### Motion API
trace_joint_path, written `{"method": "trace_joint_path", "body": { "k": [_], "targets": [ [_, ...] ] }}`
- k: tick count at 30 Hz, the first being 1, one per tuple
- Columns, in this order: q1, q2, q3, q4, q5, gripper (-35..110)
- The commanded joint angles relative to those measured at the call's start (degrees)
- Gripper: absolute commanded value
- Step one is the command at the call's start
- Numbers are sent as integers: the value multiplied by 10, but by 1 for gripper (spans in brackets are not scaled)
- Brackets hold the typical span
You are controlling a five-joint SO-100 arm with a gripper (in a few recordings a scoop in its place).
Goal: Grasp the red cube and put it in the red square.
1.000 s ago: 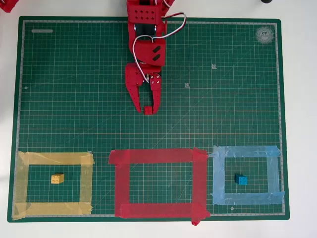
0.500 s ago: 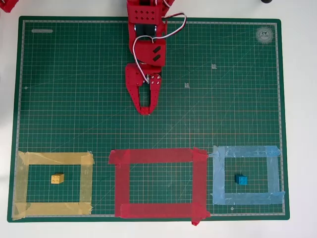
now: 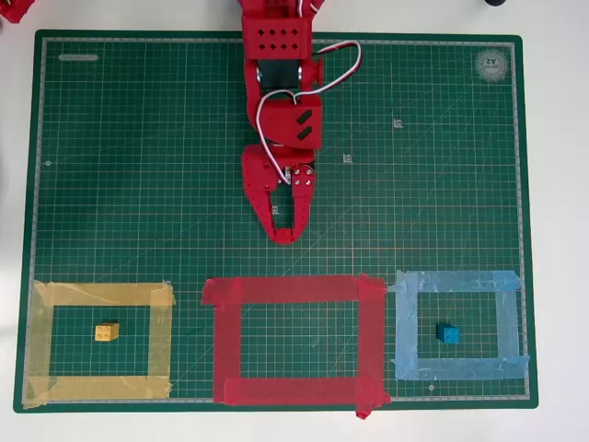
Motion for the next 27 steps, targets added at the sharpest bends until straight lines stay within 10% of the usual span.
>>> {"method": "trace_joint_path", "body": {
  "k": [1,27],
  "targets": [
    [-19,8,-103,36,12,-1],
    [93,-461,-815,137,53,-1]
  ]
}}
